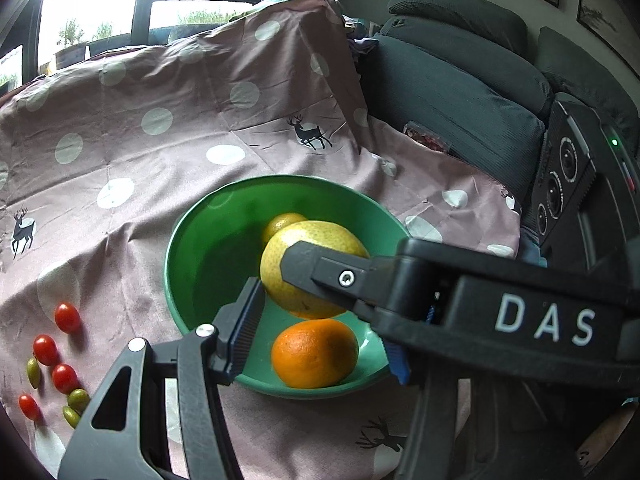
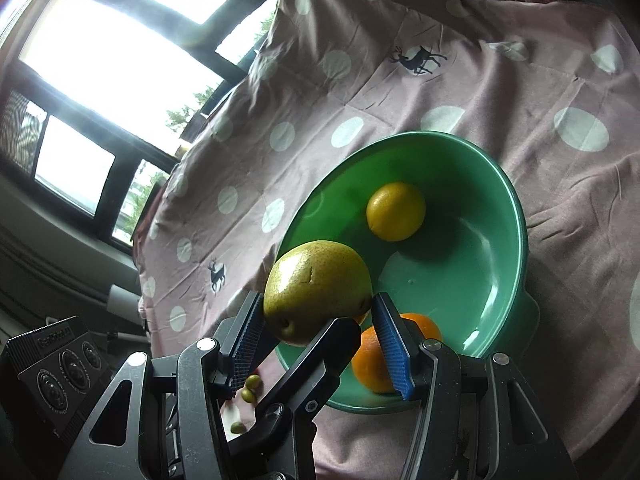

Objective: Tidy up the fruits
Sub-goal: 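Carry the pear in the right tool over the green bowl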

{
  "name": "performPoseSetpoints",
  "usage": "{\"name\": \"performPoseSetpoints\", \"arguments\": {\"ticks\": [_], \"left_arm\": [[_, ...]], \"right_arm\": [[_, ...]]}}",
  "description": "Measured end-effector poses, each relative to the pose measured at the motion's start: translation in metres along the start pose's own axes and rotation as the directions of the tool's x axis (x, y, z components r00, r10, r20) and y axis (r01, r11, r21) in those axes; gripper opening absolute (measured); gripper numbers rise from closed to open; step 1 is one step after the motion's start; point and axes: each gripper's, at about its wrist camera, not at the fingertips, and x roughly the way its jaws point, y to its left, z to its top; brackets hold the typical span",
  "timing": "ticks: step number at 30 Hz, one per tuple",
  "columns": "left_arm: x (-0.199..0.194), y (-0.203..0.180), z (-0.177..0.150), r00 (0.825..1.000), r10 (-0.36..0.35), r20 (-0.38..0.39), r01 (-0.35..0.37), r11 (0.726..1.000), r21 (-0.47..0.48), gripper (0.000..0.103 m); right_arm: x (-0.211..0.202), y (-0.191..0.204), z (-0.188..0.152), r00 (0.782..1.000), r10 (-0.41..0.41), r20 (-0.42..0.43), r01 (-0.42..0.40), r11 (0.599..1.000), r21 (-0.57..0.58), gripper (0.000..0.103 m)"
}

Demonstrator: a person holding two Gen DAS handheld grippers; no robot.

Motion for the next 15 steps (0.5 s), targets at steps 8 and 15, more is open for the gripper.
{"name": "performPoseSetpoints", "arguments": {"ticks": [8,15], "left_arm": [[0.009,-0.003,-0.001,1.000,-0.022,-0.022,0.022,1.000,-0.009,0.055],[0.015,-0.002,-0.001,0.999,-0.035,-0.037,0.034,0.999,-0.017,0.054]], "right_arm": [[0.002,-0.008,0.003,1.000,-0.029,-0.010,0.029,0.999,0.014,0.058],[0.002,-0.011,0.003,0.999,-0.045,-0.017,0.045,0.999,0.022,0.058]]}}
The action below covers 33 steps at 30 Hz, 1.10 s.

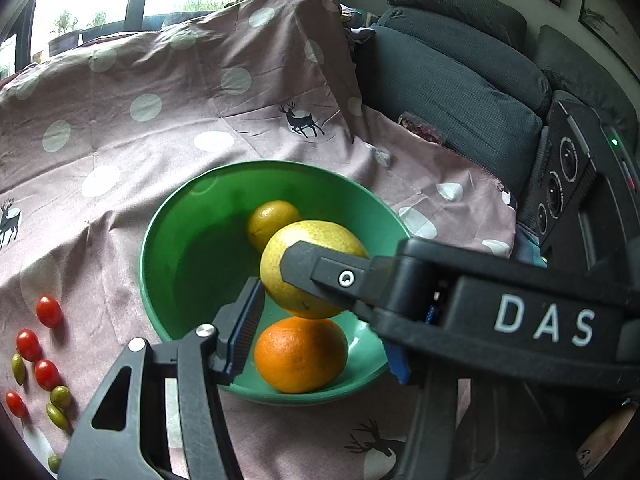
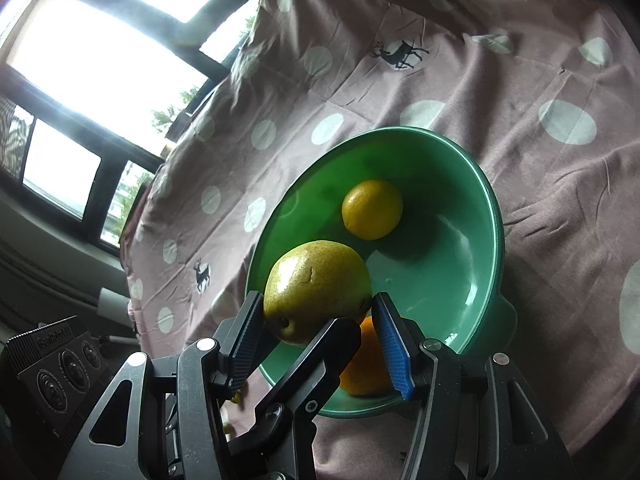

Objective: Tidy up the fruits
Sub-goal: 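Carry the pear in the right tool over the green bowl, then open the right tool to drop the pear into the bowl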

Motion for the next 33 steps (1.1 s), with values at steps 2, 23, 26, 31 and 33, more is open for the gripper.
{"name": "performPoseSetpoints", "arguments": {"ticks": [2,23,26,31,33], "left_arm": [[0.001,0.001,0.000,1.000,-0.005,-0.004,0.005,1.000,-0.004,0.054],[0.010,0.006,-0.003,0.998,-0.051,-0.033,0.050,0.998,-0.039,0.054],[0.012,0.007,-0.003,0.998,-0.059,-0.039,0.057,0.997,-0.048,0.054],[0.016,0.008,-0.004,0.996,-0.069,-0.054,0.065,0.995,-0.069,0.053],[0.015,0.008,-0.004,0.996,-0.067,-0.056,0.063,0.996,-0.070,0.054]], "right_arm": [[0.000,-0.001,0.000,1.000,-0.006,-0.001,0.006,1.000,0.004,0.058],[0.004,-0.004,0.000,0.998,-0.061,-0.017,0.061,0.998,0.005,0.058],[0.005,-0.004,0.000,0.997,-0.077,-0.016,0.077,0.997,-0.004,0.058],[0.004,-0.001,-0.001,0.996,-0.086,-0.008,0.085,0.996,-0.013,0.058],[0.003,-0.001,-0.001,0.996,-0.090,-0.008,0.090,0.996,-0.013,0.058]]}}
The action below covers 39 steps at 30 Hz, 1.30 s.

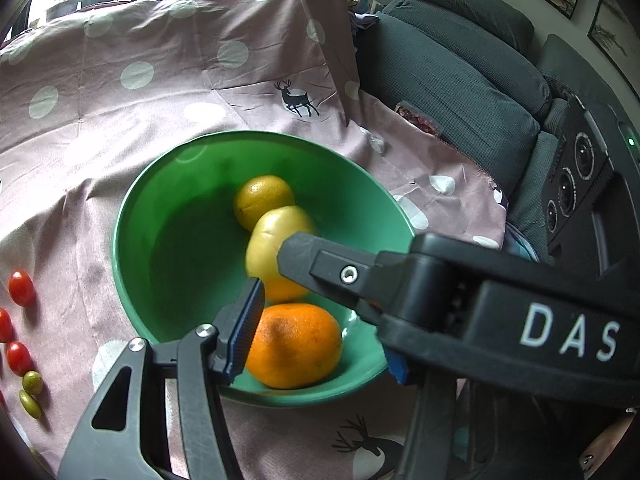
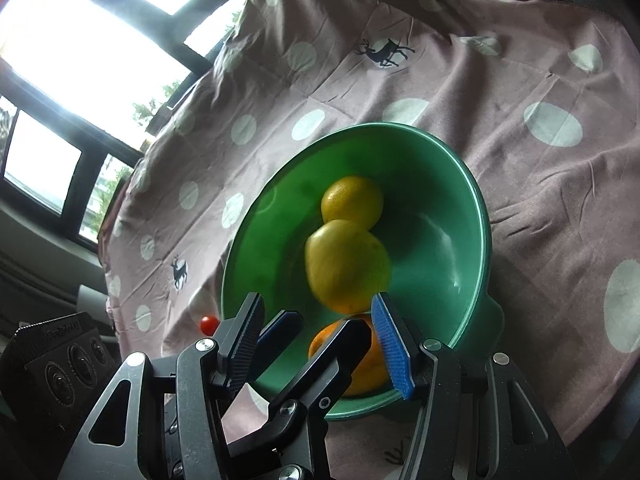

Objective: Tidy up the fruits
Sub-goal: 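Open the right tool to drop the pear into the bowl, then move both tools toward the red cherry tomatoes on the cloth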

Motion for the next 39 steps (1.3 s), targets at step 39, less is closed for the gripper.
{"name": "performPoseSetpoints", "arguments": {"ticks": [39], "left_arm": [[-0.184,0.168,-0.097,0.831,0.553,0.059,-0.430,0.706,-0.563,0.092]], "right_arm": [[0.020,0.132,-0.058,0.998,0.016,0.057,0.008,0.920,-0.392,0.094]]}}
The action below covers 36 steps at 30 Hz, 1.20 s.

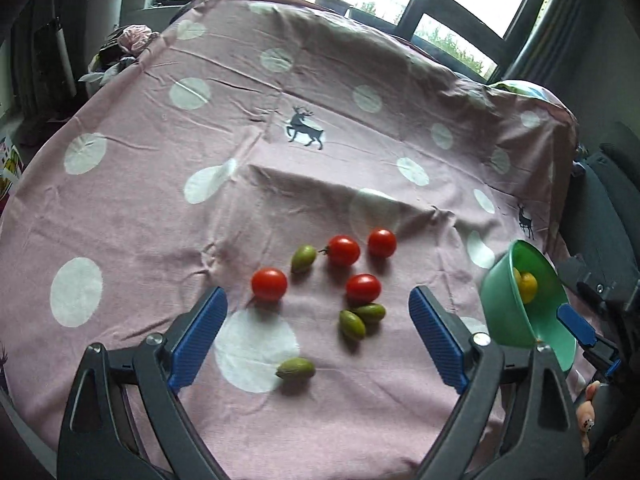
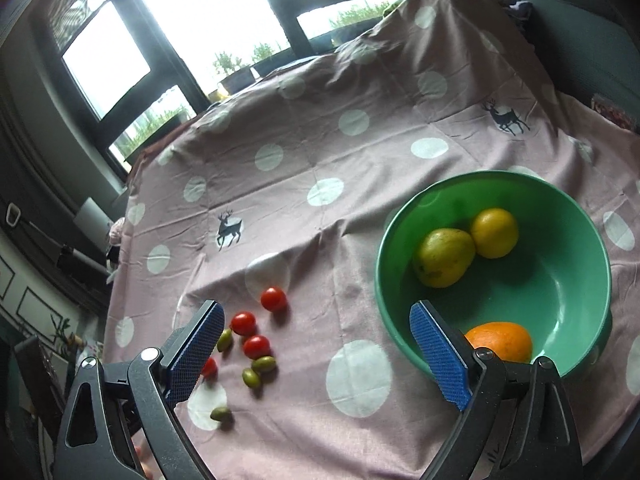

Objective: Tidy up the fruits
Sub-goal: 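Move both tools toward the red cherry tomatoes on the cloth, then close the right tool on a red tomato while the left tool closes on another tomato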

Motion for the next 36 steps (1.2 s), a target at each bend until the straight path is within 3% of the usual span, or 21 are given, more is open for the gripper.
{"name": "performPoseSetpoints", "arguments": {"ticks": [9,14,17,24,27,36], "left_arm": [[0.006,0.017,0.002,0.997,0.065,-0.045,-0.065,0.998,0.013,0.090],[0.021,0.020,0.003,0.993,0.090,-0.071,-0.088,0.996,0.028,0.071],[0.036,0.023,0.004,0.989,0.102,-0.110,-0.101,0.995,0.020,0.054],[0.058,0.032,0.009,0.981,0.081,-0.174,-0.089,0.995,-0.038,0.052],[0.063,0.031,0.012,0.981,0.073,-0.182,-0.082,0.996,-0.045,0.051],[0.080,0.033,0.014,0.971,0.065,-0.228,-0.081,0.995,-0.063,0.049]], "right_arm": [[0.032,0.025,-0.010,0.995,0.046,-0.090,-0.049,0.999,-0.024,0.090],[0.057,0.035,-0.016,0.979,0.095,-0.183,-0.100,0.995,-0.017,0.060],[0.077,0.041,-0.022,0.959,0.129,-0.252,-0.136,0.991,-0.009,0.050],[0.112,0.055,-0.031,0.931,0.127,-0.342,-0.144,0.989,-0.027,0.044],[0.124,0.058,-0.032,0.924,0.104,-0.367,-0.129,0.991,-0.043,0.037],[0.141,0.059,-0.034,0.914,0.076,-0.399,-0.100,0.994,-0.040,0.037]]}}
